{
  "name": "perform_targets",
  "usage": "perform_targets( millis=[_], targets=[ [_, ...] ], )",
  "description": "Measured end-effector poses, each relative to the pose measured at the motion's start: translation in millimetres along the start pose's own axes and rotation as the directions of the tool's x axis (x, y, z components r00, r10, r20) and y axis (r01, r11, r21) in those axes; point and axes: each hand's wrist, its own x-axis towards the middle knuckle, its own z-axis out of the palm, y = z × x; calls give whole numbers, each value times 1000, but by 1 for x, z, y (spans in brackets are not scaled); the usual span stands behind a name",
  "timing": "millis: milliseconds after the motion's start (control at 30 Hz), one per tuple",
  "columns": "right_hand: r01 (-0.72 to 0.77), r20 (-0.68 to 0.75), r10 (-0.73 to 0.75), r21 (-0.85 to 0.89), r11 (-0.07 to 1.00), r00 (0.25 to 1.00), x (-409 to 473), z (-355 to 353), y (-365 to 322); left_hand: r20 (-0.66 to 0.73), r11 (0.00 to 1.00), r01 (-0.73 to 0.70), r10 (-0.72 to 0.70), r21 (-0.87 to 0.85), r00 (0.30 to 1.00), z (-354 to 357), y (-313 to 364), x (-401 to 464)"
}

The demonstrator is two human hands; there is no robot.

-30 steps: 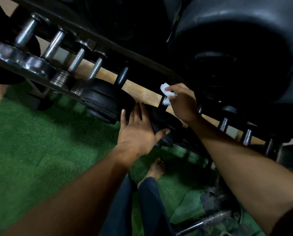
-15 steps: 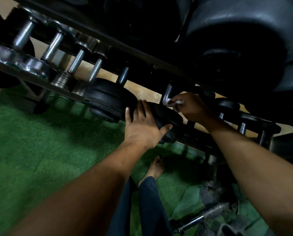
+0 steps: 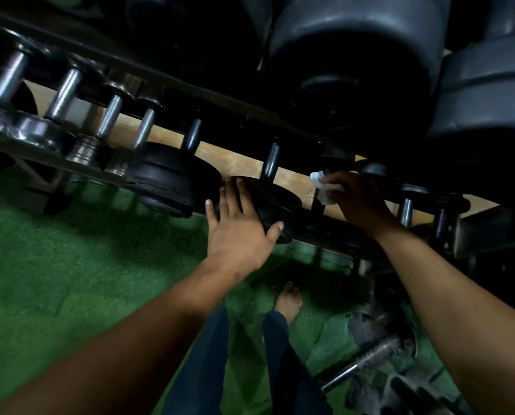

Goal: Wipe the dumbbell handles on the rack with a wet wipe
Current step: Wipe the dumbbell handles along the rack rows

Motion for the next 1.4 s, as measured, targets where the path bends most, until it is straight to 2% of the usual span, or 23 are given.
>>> perform_targets(
  millis=[133,200,367,467,567,667,800,967,1100,1233,1333,1400],
  targets=[
    [8,-2,-8,-57,998,1000,-5,1,18,-121,992,-111,117,51,986,10,19,-18],
    [78,-8,-78,-55,995,997,-7,-2,23,-147,979,-184,196,87,970,16,32,-25],
    [151,-49,-153,-45,987,987,-2,-11,33,-26,933,-316,324,171,946,43,67,-36],
    [144,-20,-146,-69,987,989,5,-14,43,67,911,-322,316,258,946,59,79,-32],
    [95,14,-95,-88,992,995,9,-14,45,109,876,-319,301,361,948,69,81,-27],
    [111,70,-104,-105,988,992,8,-10,44,144,822,-346,315,453,938,78,81,-25],
    [158,162,-136,-128,979,977,6,-7,44,125,830,-320,297,456,947,84,84,-24],
    [293,290,-233,-181,939,928,8,-6,48,83,861,-286,277,421,957,83,90,-22],
    [449,440,-283,-338,827,852,11,1,50,72,853,-289,286,435,955,86,90,-22],
    [488,424,-322,-376,788,846,11,3,46,71,835,-316,320,450,945,87,86,-21],
    [420,294,-320,-399,815,901,8,2,40,86,832,-315,311,456,946,88,85,-20],
    [398,280,-303,-402,825,911,6,6,40,101,830,-317,306,458,947,87,86,-20]
  ],
)
